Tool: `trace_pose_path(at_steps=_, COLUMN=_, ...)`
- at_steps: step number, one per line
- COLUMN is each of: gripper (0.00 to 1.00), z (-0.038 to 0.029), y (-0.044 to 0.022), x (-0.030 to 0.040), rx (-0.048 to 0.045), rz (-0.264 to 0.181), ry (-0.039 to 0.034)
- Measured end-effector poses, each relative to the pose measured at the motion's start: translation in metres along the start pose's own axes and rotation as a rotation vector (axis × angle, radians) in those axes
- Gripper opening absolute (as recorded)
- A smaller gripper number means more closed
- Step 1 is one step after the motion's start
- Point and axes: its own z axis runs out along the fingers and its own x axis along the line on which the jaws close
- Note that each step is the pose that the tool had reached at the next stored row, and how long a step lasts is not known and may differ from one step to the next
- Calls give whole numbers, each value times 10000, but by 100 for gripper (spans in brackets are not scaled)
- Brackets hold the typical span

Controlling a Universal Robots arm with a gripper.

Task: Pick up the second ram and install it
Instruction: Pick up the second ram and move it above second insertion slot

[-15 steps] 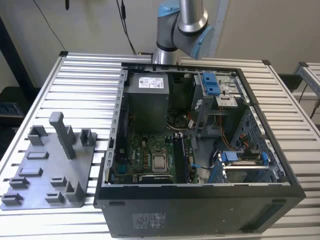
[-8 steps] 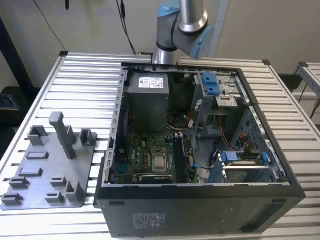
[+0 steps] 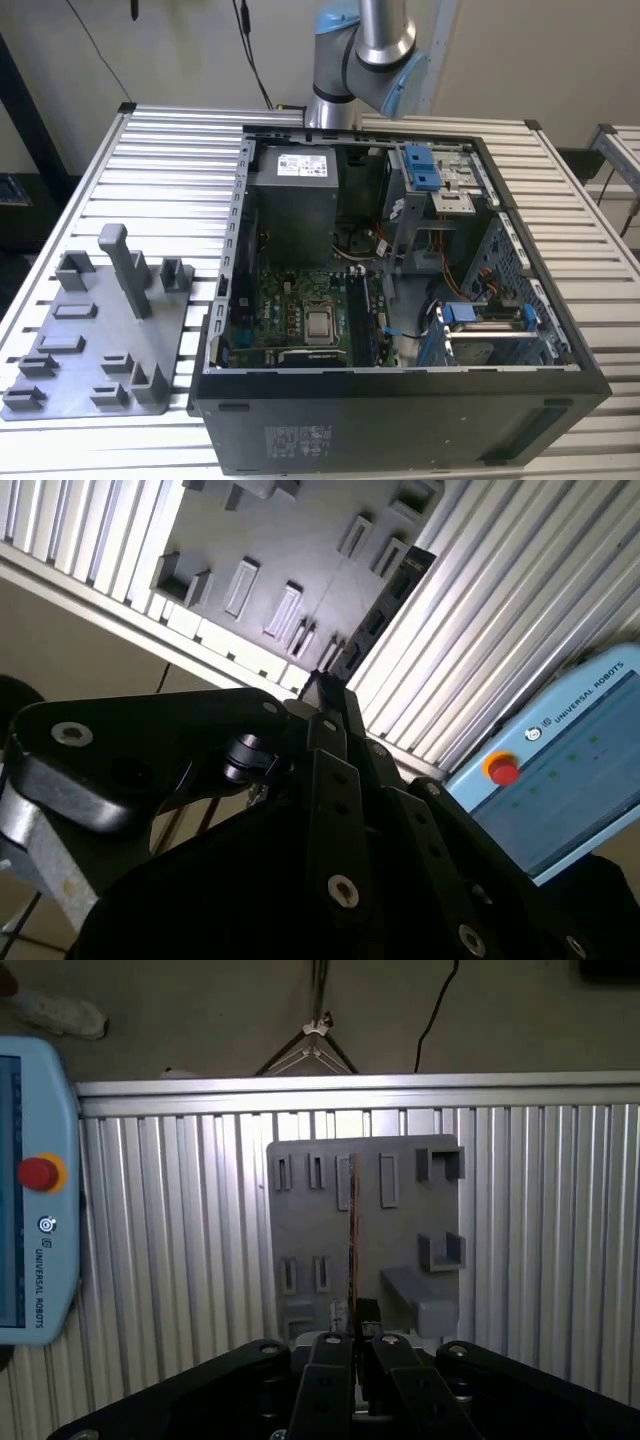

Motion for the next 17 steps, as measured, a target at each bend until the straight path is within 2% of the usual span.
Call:
trace_pose_path(at_steps=2, gripper=14, z=-1, y=-1, x=0, rx=-1, rz=-1, ry=0)
trace_pose_path(at_steps=4, gripper=14, z=-3, y=-35, x=-1, rx=-7, rz=-1, ry=1)
trace_pose_path(at_steps=12, gripper=14, z=-4, y=-325, x=-17, rx=-35, rz=3, ry=2)
trace_pose_path(at_steps=17, gripper=14, z=-3, y=-549, x=-29, rx=-34, rz=2, ry=2)
